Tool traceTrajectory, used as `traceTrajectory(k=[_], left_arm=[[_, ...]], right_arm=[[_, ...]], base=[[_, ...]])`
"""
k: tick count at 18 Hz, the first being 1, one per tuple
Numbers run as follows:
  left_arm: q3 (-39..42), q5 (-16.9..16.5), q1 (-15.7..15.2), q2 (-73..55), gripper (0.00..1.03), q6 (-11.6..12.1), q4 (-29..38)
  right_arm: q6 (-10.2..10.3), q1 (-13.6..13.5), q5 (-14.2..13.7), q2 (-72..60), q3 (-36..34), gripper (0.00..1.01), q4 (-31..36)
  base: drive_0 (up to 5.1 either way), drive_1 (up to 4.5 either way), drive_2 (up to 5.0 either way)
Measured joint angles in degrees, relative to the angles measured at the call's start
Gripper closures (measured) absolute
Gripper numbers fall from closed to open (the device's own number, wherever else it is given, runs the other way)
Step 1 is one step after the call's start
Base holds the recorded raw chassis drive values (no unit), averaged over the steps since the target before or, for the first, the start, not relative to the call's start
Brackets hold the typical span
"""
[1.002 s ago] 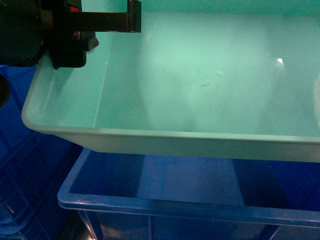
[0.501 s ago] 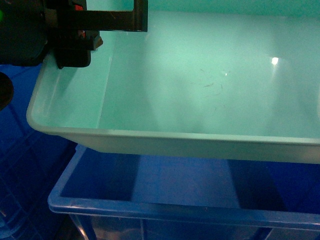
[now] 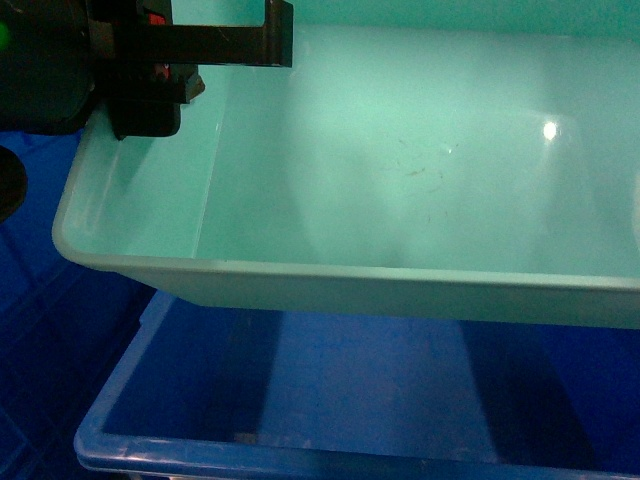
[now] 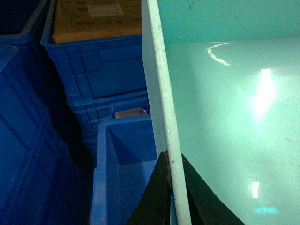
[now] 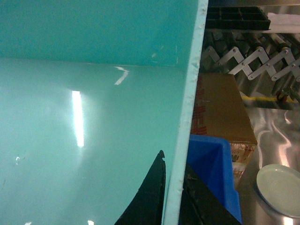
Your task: Stack blue boxes stably on right
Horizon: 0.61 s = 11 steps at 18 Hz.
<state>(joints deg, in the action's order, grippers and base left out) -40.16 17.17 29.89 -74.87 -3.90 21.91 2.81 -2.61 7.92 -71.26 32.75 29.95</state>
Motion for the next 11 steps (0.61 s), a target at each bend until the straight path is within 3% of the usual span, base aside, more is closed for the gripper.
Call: traceTrajectory(k=[6, 11], left_arm=[[-4.4, -2.4, -0.9, -9.4, 1.01, 0.0, -4.3], [-9.3, -4.3, -2.4, -17.4, 1.01, -0.3, -4.2]], right_arm=[[-0.2, 0.9, 1.4, -9.7, 2.0, 0.94, -1.9], [-0.9, 2.1, 2.5, -18.7, 6.4, 0.94, -1.4]], base=[[0.0, 3.68, -3.7], [0.0, 0.00, 0.0]])
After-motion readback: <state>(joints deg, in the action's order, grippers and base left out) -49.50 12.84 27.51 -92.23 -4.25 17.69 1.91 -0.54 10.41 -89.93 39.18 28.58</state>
